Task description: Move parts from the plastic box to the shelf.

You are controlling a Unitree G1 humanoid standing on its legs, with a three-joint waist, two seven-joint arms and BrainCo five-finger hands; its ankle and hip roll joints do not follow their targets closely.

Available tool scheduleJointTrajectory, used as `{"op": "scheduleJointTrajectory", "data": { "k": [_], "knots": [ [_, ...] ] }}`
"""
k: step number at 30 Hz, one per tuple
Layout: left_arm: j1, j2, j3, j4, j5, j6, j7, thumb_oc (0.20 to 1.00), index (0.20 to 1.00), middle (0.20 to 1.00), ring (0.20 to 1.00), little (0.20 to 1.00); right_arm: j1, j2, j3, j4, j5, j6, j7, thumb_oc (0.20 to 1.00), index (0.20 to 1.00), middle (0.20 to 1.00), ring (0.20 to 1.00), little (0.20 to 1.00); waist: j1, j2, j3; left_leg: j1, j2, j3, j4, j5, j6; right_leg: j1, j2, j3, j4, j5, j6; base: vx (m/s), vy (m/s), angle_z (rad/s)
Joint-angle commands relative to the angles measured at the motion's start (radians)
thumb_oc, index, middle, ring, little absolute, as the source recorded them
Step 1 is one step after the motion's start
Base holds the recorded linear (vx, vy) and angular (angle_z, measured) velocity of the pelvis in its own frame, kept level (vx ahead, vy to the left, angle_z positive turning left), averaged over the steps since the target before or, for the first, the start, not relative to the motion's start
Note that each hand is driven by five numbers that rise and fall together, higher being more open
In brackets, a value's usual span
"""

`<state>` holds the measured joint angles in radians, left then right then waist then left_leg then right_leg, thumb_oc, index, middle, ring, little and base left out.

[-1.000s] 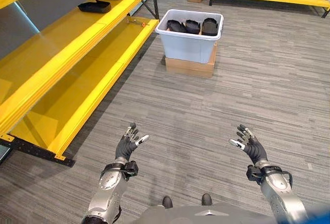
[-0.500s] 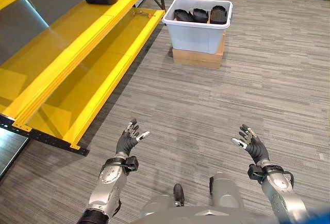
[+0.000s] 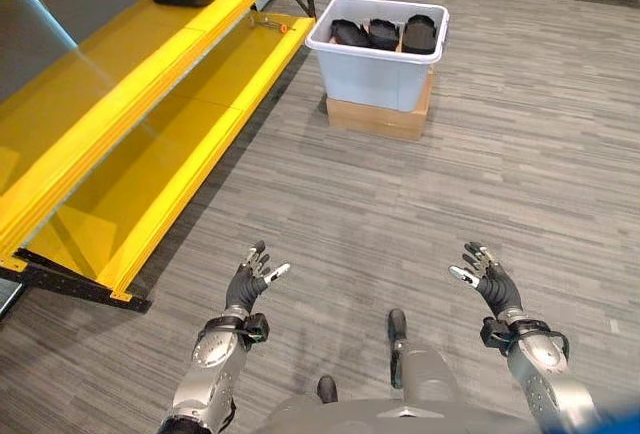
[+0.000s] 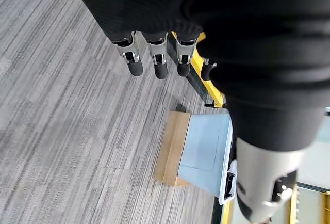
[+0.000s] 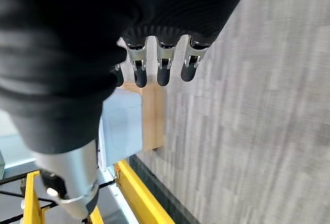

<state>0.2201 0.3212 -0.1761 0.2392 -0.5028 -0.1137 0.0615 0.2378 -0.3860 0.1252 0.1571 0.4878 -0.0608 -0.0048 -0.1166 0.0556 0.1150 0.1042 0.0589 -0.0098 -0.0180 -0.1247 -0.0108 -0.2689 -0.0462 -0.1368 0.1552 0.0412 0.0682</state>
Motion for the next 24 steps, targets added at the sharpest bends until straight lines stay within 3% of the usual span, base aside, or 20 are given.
{"op": "scheduleJointTrajectory", "data": {
  "k": [1,4,5,8,10,11,12,13,14,15,16,17,20,24],
  "knots": [
    [-0.073,0.022,0.039,-0.036,-0.031,-0.056,-0.019,1.000,1.000,1.000,1.000,1.000,-0.037,-0.013,-0.018,-0.048,0.030,-0.052,0.018,1.000,1.000,1.000,1.000,1.000,-0.017,0.021,0.031,0.150,-0.003,0.005,0.040,0.026,-0.029,-0.054,0.019,-0.011,0.008,0.056,0.011,0.21,-0.166,0.03],
    [-0.072,0.019,0.039,-0.036,-0.048,-0.058,-0.020,1.000,1.000,1.000,1.000,1.000,-0.034,-0.026,-0.019,-0.049,0.033,-0.052,0.026,1.000,1.000,1.000,1.000,1.000,-0.016,0.029,0.031,0.123,0.027,0.003,0.123,0.121,-0.063,-0.023,0.044,-0.017,-0.006,0.023,-0.014,0.25,-0.196,0.06],
    [-0.068,0.015,0.041,-0.034,-0.052,-0.054,-0.020,1.000,1.000,1.000,1.000,1.000,-0.032,-0.030,-0.019,-0.046,0.032,-0.052,0.028,1.000,1.000,1.000,1.000,1.000,-0.011,0.028,0.034,0.092,0.037,0.009,0.217,0.182,-0.081,0.006,0.060,-0.011,-0.019,0.008,-0.030,0.14,-0.128,-0.03],
    [-0.066,0.015,0.041,-0.034,-0.059,-0.052,-0.022,1.000,1.000,1.000,1.000,1.000,-0.033,-0.033,-0.021,-0.044,0.033,-0.051,0.027,1.000,1.000,1.000,1.000,1.000,-0.005,0.011,0.040,0.034,0.032,0.010,0.316,0.225,-0.086,0.034,0.057,-0.008,-0.037,0.001,-0.042,0.08,-0.118,-0.08],
    [-0.060,0.021,0.043,-0.045,-0.065,-0.043,-0.024,1.000,1.000,1.000,1.000,1.000,-0.025,-0.044,-0.032,-0.045,0.040,-0.056,0.018,1.000,1.000,1.000,1.000,1.000,0.024,-0.041,0.082,-0.100,0.032,0.027,0.565,0.291,-0.077,0.115,0.043,-0.002,-0.069,-0.018,-0.078,0.20,-0.240,-0.06],
    [-0.050,0.017,0.040,-0.045,-0.063,-0.039,-0.028,1.000,1.000,1.000,1.000,1.000,-0.021,-0.044,-0.041,-0.041,0.042,-0.053,0.011,1.000,1.000,1.000,1.000,1.000,0.044,-0.054,0.098,-0.156,0.008,0.056,0.590,0.228,-0.060,0.161,0.039,0.010,-0.085,-0.033,-0.079,0.30,-0.195,-0.04],
    [-0.047,0.016,0.039,-0.044,-0.059,-0.038,-0.029,1.000,1.000,1.000,1.000,1.000,-0.022,-0.043,-0.043,-0.037,0.041,-0.052,0.008,1.000,1.000,1.000,1.000,1.000,0.055,-0.066,0.103,-0.214,-0.002,0.076,0.570,0.187,-0.048,0.187,0.024,0.015,-0.096,-0.035,-0.070,0.20,-0.058,-0.21],
    [-0.047,0.016,0.039,-0.044,-0.059,-0.038,-0.029,1.000,1.000,1.000,1.000,1.000,-0.022,-0.042,-0.043,-0.037,0.041,-0.052,0.008,1.000,1.000,1.000,1.000,1.000,0.054,-0.068,0.101,-0.216,-0.005,0.076,0.568,0.190,-0.047,0.184,0.022,0.015,-0.097,-0.034,-0.069,0.34,0.024,-0.37],
    [-0.029,0.016,0.041,-0.041,-0.059,-0.034,-0.036,1.000,1.000,1.000,1.000,1.000,-0.018,-0.035,-0.051,-0.035,0.041,-0.053,0.005,1.000,1.000,1.000,1.000,1.000,0.082,-0.092,0.099,-0.311,-0.017,0.094,0.438,0.111,-0.025,0.244,0.002,0.040,-0.117,-0.050,-0.048,0.47,0.093,-0.18],
    [-0.021,0.017,0.036,-0.034,-0.050,-0.034,-0.038,1.000,1.000,1.000,1.000,1.000,-0.003,-0.028,-0.051,-0.028,0.034,-0.053,0.008,1.000,1.000,1.000,1.000,1.000,0.090,-0.091,0.091,-0.347,-0.008,0.094,0.283,0.139,-0.031,0.283,0.005,0.046,-0.131,-0.072,-0.045,0.47,0.091,0.03],
    [-0.021,0.018,0.036,-0.034,-0.050,-0.034,-0.038,1.000,1.000,1.000,1.000,1.000,-0.003,-0.028,-0.051,-0.028,0.034,-0.053,0.008,1.000,1.000,1.000,1.000,1.000,0.089,-0.093,0.089,-0.348,-0.010,0.094,0.275,0.145,-0.031,0.280,0.004,0.045,-0.131,-0.071,-0.044,0.33,0.097,0.12],
    [-0.022,0.017,0.032,-0.031,-0.041,-0.036,-0.036,1.000,1.000,1.000,1.000,1.000,0.000,-0.028,-0.046,-0.020,0.024,-0.056,0.004,1.000,1.000,1.000,1.000,1.000,0.099,-0.083,0.089,-0.376,0.001,0.085,0.183,0.217,-0.048,0.313,0.016,0.052,-0.142,-0.085,-0.043,0.24,0.064,-0.25],
    [-0.020,0.020,0.039,-0.040,-0.023,-0.036,-0.036,1.000,1.000,1.000,1.000,1.000,-0.005,-0.023,-0.028,-0.013,-0.008,-0.047,0.009,1.000,1.000,1.000,1.000,1.000,0.136,-0.066,0.073,-0.395,-0.010,0.037,0.022,0.318,-0.070,0.399,0.039,0.107,-0.161,-0.122,-0.035,0.40,0.131,-0.28],
    [-0.015,0.019,0.037,-0.043,-0.023,-0.037,-0.035,1.000,1.000,1.000,1.000,1.000,0.013,-0.004,-0.024,-0.023,-0.019,-0.041,0.020,1.000,1.000,1.000,1.000,1.000,0.134,-0.075,0.039,-0.355,-0.013,0.047,0.028,0.310,-0.051,0.438,0.012,0.120,-0.147,-0.149,-0.015,0.36,0.165,-0.58]
  ]
}}
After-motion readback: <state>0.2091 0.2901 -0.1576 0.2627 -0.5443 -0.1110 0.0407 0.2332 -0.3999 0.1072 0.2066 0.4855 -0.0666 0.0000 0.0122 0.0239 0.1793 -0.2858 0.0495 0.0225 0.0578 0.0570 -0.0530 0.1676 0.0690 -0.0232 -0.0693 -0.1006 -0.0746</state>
